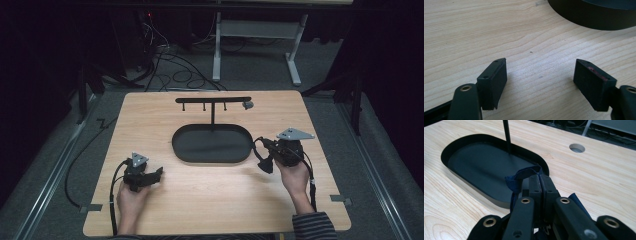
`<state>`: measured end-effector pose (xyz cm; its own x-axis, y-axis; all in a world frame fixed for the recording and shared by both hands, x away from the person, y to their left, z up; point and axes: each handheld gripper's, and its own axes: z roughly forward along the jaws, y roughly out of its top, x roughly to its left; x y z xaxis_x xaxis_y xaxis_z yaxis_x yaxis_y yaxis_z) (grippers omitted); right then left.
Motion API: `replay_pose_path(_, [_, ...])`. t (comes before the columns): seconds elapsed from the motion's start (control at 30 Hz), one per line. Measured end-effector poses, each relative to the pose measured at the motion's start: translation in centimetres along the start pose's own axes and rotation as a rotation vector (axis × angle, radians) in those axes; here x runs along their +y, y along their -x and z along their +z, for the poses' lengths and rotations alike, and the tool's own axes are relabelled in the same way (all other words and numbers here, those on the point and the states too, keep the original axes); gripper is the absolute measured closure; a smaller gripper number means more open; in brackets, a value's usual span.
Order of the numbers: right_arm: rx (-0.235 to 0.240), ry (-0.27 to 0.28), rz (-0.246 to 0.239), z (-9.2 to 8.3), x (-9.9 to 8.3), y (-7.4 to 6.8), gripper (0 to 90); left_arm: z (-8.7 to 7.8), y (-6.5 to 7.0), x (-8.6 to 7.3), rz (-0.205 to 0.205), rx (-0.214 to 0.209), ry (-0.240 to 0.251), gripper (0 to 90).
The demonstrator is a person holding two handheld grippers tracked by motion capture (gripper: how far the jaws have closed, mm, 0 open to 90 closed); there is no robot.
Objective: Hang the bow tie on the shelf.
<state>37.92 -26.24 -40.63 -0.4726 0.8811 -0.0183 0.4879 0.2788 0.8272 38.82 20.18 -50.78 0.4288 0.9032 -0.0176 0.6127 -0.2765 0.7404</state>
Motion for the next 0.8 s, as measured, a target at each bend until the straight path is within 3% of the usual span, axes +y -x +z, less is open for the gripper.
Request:
replay_pose_path(0.3, [0.009,0.018,-0.030,0.3,1.3,-0.6,90.0,0.0,0.0,0.0,0.000,0.000,0.001,27.3])
replay_pose_path(0.8, [0.016,0.036,-0.040,0.5,2.9,-1.1,90.0,0.0,0.0,0.0,0.000,-0.001,0.000,27.3])
